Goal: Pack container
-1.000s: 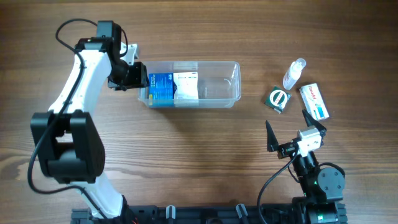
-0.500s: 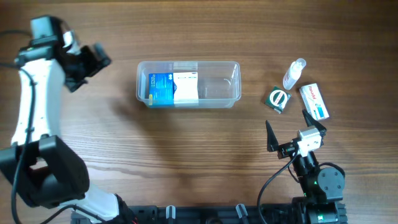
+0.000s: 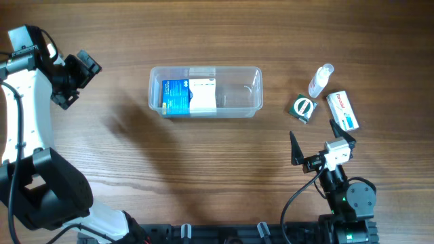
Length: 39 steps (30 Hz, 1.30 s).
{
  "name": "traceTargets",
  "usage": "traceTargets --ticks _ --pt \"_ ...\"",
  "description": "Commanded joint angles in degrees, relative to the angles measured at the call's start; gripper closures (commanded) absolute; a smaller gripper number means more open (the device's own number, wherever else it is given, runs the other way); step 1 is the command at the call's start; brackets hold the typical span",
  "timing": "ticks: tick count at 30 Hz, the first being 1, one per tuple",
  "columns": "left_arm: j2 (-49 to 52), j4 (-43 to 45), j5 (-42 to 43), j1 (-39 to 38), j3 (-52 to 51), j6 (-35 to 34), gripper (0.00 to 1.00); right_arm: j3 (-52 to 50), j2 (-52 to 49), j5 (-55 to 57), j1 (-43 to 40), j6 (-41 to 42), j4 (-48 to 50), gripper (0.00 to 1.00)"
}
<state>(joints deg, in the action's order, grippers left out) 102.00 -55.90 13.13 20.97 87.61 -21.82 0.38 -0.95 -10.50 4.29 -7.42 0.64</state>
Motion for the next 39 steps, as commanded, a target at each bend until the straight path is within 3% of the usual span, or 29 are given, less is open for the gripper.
traceTargets --ticks 1,8,10,13,21,28,31,39 --pt "-0.85 -0.04 -0.35 0.20 0.94 -0.96 0.00 -0.09 0.15 -0.79 -0.24 -0.52 0.22 0.00" --pt "-0.85 -0.04 -0.35 0.20 0.94 -0.96 0.00 0.35 0.15 -9.09 -0.24 3.72 1.95 0.00" --pt "-0.85 -0.04 -0.35 0.20 0.94 -0.96 0.00 2.64 -0.39 -3.69 -0.24 8.96 -0.09 0.00" --pt "-0.85 -0.04 -0.35 0.20 0.94 -0.96 0.00 10.23 -4.09 3.67 -0.24 8.72 -4.00 0.00" --pt "-0.85 -0.04 -0.35 0.20 0.94 -0.96 0.00 45.94 -37.44 4.50 -0.24 7.67 -26.91 0.00" --pt "-0.85 -0.04 -0.35 0.20 0.94 -0.96 0.00 66.75 -58.75 6.38 -0.24 7.52 -37.35 0.00" --pt "-0.85 -0.04 -0.35 0.20 0.94 -0.96 0.00 70.62 -65.33 11.06 -0.31 7.63 -40.15 0.00" --pt "-0.85 -0.04 -0.35 0.20 0.94 -0.96 0.00 76.35 -79.97 10.51 -3.32 7.56 -42.84 0.00"
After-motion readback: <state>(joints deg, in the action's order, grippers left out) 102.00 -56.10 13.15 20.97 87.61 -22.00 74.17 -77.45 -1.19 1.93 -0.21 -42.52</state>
